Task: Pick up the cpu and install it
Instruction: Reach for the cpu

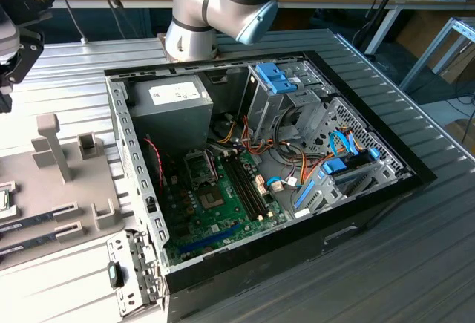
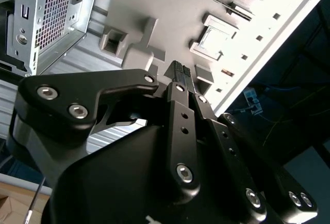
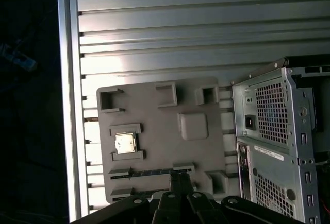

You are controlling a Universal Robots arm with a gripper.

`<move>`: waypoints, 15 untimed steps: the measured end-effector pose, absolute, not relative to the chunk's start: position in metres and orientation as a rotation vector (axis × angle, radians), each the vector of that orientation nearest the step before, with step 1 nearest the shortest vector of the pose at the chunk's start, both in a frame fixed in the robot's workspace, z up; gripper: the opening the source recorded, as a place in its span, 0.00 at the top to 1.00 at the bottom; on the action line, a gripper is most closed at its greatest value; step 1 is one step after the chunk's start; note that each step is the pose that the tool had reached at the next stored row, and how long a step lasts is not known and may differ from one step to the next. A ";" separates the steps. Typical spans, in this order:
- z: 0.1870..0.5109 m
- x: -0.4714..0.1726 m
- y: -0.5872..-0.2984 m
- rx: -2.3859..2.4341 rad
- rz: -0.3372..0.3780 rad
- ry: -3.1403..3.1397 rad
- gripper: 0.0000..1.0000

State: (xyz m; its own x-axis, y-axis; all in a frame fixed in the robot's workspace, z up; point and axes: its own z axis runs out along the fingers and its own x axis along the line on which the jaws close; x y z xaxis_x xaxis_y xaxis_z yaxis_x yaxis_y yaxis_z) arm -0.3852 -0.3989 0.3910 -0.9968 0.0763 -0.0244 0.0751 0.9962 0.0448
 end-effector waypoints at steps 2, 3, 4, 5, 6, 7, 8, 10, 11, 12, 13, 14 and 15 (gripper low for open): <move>0.391 -0.386 -0.399 0.118 0.068 3.112 0.89; 0.391 -0.387 -0.399 0.118 0.069 3.112 0.89; 0.391 -0.387 -0.399 0.118 0.069 3.112 0.89; 0.391 -0.388 -0.399 0.118 0.069 3.113 0.89; 0.391 -0.388 -0.399 0.118 0.069 3.112 0.89; 0.391 -0.389 -0.399 0.118 0.069 3.112 0.89; 0.391 -0.389 -0.399 0.118 0.069 3.113 0.89; 0.391 -0.390 -0.399 0.118 0.069 3.112 0.89; 0.391 -0.390 -0.399 0.118 0.069 3.112 0.89; 0.390 -0.391 -0.399 0.118 0.069 3.113 0.89; 0.390 -0.392 -0.399 0.118 0.069 3.112 0.89; 0.390 -0.392 -0.399 0.118 0.069 3.112 0.89; 0.390 -0.392 -0.399 0.118 0.069 3.112 0.89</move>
